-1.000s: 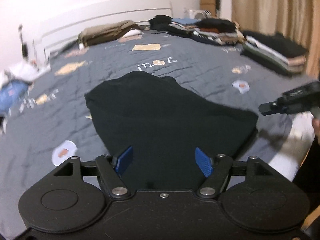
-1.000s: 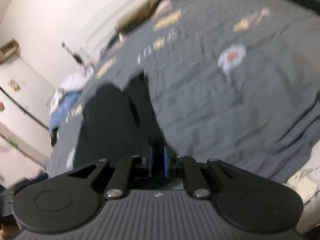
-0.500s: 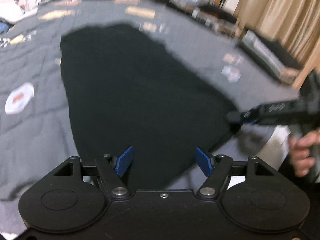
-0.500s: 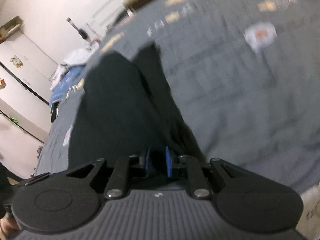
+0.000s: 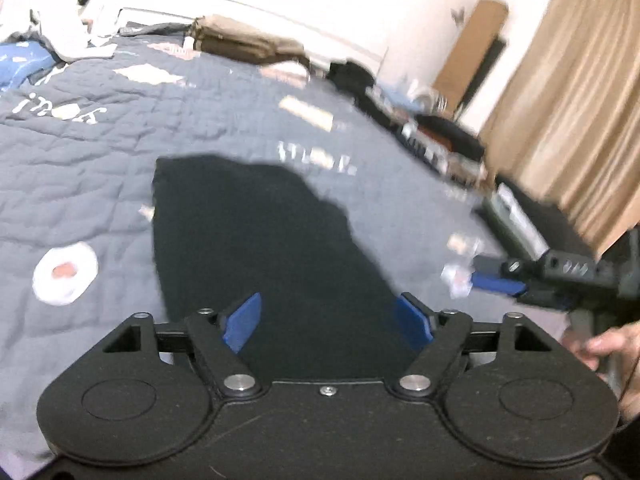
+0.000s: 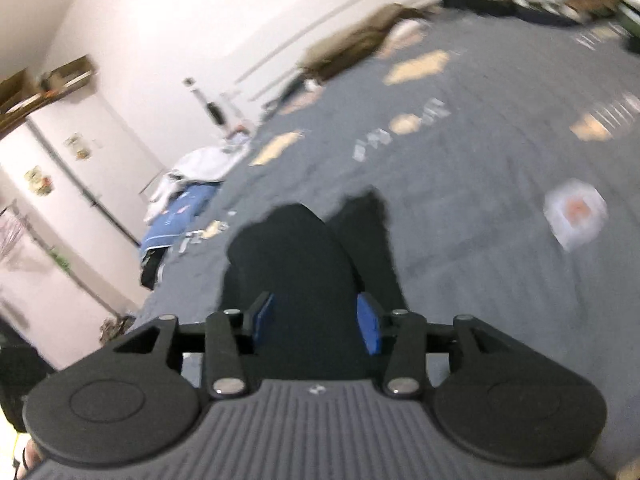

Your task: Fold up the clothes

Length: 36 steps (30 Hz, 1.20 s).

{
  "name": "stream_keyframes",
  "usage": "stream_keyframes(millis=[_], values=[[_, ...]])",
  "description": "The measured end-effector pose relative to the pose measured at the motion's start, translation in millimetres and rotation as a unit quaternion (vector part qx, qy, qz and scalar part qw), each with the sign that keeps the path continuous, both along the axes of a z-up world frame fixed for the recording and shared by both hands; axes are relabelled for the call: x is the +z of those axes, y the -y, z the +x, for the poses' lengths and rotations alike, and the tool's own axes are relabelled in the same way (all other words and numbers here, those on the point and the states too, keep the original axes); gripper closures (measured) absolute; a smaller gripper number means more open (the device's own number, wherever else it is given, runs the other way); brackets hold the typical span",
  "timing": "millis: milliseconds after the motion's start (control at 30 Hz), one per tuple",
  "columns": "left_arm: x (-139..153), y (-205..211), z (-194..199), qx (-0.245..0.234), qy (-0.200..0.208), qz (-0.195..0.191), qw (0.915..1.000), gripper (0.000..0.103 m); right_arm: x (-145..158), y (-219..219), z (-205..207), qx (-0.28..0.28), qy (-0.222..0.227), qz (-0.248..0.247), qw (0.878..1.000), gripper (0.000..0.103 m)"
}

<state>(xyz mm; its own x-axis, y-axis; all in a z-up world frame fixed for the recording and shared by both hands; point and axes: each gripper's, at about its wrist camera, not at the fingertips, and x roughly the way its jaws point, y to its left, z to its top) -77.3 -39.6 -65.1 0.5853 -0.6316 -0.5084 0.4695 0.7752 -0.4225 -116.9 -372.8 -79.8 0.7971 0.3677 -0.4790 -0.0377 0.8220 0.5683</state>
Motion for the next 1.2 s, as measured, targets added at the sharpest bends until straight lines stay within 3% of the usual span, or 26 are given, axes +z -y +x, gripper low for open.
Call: stream_keyframes(millis=[167,333,567,700,867,1200], values=[[3.2,16.3,38.4,0.023,0.002,-0.021,0.9995,0.026,18.7,-11.3,57.9,0.056,0.014,-0.036,0.998,0.050],[-13.5,20.6,59.6,0.034,0.003,-0.044,0.9984,0.026,16.4,-20.1,98.8,0.093,0.021,-0.060,0.994,0.044],[-25.6,21.6,70.9,0.031,0.033,-0.008,0.9989,0.026,-12.8,-23.9,120.2,0.131,0.021,-0.055,0.990,0.044],[-25.3,22.0,68.0,0.038,0.046,0.019,0.9981,0.024,-24.6,-21.5,122.7,0.105,0.025,-0.073,0.991,0.044],[-22.6,18.9,68.2,0.042,0.052,-0.001,0.9978,0.019,-25.2,-28.9,132.0,0.124,0.042,-0.068,0.989,0.044],[-22.1,10.5,72.3,0.056,0.049,-0.011,0.9972,0.019,-44.6,-38.0,164.7,0.145,0.003,-0.080,0.986,0.043]])
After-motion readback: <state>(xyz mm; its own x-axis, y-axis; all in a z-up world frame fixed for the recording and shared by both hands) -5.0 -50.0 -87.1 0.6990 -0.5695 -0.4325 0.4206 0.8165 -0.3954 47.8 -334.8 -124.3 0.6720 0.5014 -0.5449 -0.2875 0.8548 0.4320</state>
